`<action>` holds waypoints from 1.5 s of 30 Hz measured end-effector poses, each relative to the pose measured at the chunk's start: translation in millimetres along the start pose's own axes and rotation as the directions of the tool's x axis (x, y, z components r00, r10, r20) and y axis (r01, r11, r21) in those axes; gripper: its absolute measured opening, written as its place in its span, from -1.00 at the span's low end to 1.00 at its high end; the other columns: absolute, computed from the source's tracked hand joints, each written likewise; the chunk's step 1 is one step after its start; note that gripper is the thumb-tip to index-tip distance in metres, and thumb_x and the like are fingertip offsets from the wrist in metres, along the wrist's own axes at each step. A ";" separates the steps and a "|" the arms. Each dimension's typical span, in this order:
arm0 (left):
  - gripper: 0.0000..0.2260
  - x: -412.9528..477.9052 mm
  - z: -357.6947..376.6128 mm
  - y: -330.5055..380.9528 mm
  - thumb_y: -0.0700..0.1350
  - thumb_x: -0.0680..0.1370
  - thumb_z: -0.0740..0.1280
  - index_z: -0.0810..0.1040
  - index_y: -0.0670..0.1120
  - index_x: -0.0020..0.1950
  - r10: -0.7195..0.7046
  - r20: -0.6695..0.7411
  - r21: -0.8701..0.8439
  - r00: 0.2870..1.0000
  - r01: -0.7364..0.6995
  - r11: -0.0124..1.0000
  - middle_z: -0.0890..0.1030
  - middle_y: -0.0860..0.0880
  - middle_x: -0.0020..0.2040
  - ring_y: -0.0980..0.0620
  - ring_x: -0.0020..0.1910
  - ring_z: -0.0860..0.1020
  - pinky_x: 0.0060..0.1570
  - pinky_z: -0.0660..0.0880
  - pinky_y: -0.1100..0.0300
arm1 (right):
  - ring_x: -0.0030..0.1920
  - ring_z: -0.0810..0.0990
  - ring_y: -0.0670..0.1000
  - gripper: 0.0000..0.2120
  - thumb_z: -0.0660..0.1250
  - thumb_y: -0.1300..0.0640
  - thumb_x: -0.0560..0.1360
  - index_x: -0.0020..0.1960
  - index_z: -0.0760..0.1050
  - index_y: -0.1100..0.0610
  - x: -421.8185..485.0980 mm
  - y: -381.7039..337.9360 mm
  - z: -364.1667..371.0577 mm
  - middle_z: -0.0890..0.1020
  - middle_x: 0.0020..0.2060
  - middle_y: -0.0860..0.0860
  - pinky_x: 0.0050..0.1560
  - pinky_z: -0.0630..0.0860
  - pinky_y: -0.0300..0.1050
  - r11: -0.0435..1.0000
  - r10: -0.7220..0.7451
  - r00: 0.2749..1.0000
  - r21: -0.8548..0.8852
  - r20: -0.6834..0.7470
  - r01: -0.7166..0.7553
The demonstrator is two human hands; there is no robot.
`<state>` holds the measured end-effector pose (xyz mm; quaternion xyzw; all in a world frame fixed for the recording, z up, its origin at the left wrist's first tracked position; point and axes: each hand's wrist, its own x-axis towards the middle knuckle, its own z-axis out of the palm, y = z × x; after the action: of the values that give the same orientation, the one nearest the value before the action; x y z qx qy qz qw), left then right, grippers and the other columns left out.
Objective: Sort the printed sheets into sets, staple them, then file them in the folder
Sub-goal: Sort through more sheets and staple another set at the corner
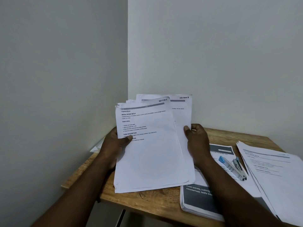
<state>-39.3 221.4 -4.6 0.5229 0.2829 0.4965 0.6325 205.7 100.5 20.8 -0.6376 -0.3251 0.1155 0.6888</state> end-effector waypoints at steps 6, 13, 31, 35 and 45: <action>-0.64 -1.5 -1.1 1.3 -0.48 0.58 0.32 0.56 -0.22 0.32 0.004 -0.092 -0.013 0.996 -0.006 1.000 0.72 -0.16 0.20 -0.16 0.09 0.72 -0.03 0.68 0.08 | 0.03 0.55 0.09 -0.81 0.32 0.08 0.70 0.26 0.50 0.13 18.5 -3.0 -22.8 0.58 0.04 0.04 0.03 0.42 -0.10 1.000 0.013 0.947 -0.011 -0.322 -0.018; -0.25 -8.7 -0.3 6.6 -0.28 0.57 0.42 0.19 0.20 0.62 0.237 -0.218 0.481 0.947 -0.106 0.870 0.59 0.09 0.24 -0.04 0.15 0.56 0.10 0.44 0.10 | 0.01 0.50 0.02 -0.83 0.30 0.12 0.70 0.26 0.49 0.15 38.9 -13.0 -48.4 0.54 0.06 0.06 -0.08 0.44 -0.30 0.958 0.011 0.833 0.244 -0.553 0.149; -0.70 1.1 -2.5 -4.5 -0.33 0.57 0.44 0.74 0.11 0.02 0.265 -0.097 0.466 0.959 -0.192 0.864 0.71 0.17 0.13 0.28 0.16 0.60 0.20 0.49 0.28 | 0.08 0.60 0.14 -0.75 0.38 0.10 0.66 0.30 0.54 0.17 43.9 -1.2 -51.0 0.60 0.08 0.06 0.02 0.41 -0.16 0.997 0.004 0.916 0.075 -0.400 0.029; -0.93 -0.9 -1.0 -1.5 -0.07 0.61 0.48 0.77 0.05 0.03 0.257 -0.059 0.402 0.965 -0.213 0.890 0.75 0.12 0.07 0.22 0.10 0.67 0.24 0.54 0.13 | 0.06 0.62 0.09 -0.78 0.39 0.09 0.66 0.28 0.54 0.09 25.3 7.2 -18.4 0.66 0.05 0.01 0.02 0.43 -0.14 0.999 -0.047 0.980 -0.031 -0.192 0.042; -0.62 -9.4 2.3 2.7 0.22 0.45 0.56 0.76 0.01 0.13 0.075 0.049 0.254 0.996 -0.085 0.964 0.76 -0.01 0.11 -0.13 0.11 0.73 0.25 0.60 -0.20 | -0.07 0.76 0.01 -0.85 0.48 0.05 0.61 0.12 0.55 -0.10 -1.4 18.9 12.4 0.77 -0.06 -0.06 -0.04 0.70 0.04 0.993 -0.101 0.974 -0.045 0.202 0.112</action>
<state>-41.5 211.7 -2.9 0.6205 0.3108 0.4709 0.5447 202.1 112.7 2.1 -0.6235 -0.4293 0.1323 0.6398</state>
